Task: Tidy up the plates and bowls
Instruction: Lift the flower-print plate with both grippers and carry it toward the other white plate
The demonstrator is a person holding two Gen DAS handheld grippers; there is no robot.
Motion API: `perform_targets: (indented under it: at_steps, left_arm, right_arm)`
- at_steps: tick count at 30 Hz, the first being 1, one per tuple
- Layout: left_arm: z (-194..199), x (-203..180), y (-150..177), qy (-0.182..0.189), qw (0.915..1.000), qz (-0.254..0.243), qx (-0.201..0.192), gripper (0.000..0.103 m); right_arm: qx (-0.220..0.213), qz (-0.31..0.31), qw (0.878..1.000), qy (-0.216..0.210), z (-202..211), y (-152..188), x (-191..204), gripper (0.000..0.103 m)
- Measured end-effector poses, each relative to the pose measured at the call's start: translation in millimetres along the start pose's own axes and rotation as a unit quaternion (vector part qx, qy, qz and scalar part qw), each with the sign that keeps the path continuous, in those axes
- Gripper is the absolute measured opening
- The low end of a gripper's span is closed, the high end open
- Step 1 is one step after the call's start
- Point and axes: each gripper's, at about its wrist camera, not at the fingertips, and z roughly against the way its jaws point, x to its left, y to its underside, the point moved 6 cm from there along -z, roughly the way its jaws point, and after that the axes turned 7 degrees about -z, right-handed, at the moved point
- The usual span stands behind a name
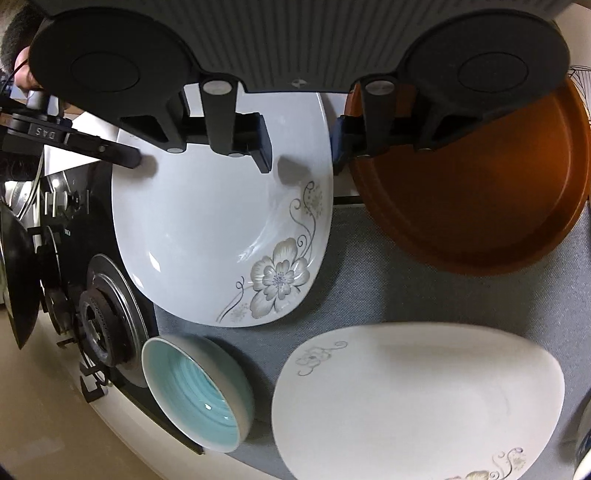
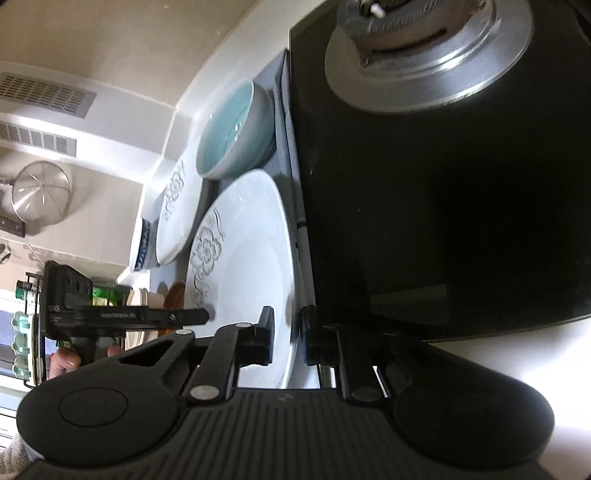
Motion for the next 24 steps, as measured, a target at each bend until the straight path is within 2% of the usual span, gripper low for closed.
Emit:
perform_targets:
  at_steps: [4,7,9,12,15,18,20,21,24]
  left_arm:
    - [2.4,-1.2,2.7,0.0,0.9999,0.014,-0.007,0.034]
    - [6.5,6.2,8.9,0.038,0.9982,0.044,-0.012,0.034]
    - [2.3,8.6,14.8,0.051,0.9973,0.054,0.002,0.033]
    - [1.5,4.5,18.8,0.043,0.9984,0.037,0.0,0.033]
    - [1.7,3.4,15.2,0.04,0.9982,0.045,-0.004,0.038]
    - [2.7,0.2,12.6,0.02,0.9987,0.045,-0.009,0.038]
    - [5.6,-6.1,12.9,-0.012,0.9993,0.03,-0.02,0.035]
    - [6.8,-9.2,13.8,-0.034,0.9988,0.022,-0.027,0.03]
    - [9.6,-18.1,17.8,-0.078,0.996,0.009,-0.042,0.032]
  right_arm:
    - [0.003,0.003,1.0,-0.004,-6.4,-2.1,3.4,0.017]
    - [0.01,0.0,1.0,-0.018,-3.6,-3.8,-0.2,0.017]
    - [0.014,-0.013,0.999,-0.028,-3.1,-5.3,-5.2,0.017]
    - [0.016,-0.02,0.999,-0.032,-4.5,-6.4,-8.7,0.016]
    - [0.022,-0.01,0.999,-0.03,-8.3,-6.7,-6.0,0.016]
    - [0.025,-0.018,0.999,-0.035,-12.2,-8.5,-5.0,0.017]
    - [0.026,-0.021,0.999,-0.035,-13.2,-8.1,-4.9,0.017]
    - [0.026,-0.016,0.999,-0.033,-13.3,-7.7,-3.7,0.017]
    - [0.024,0.022,0.999,-0.018,-10.1,-5.4,2.9,0.017]
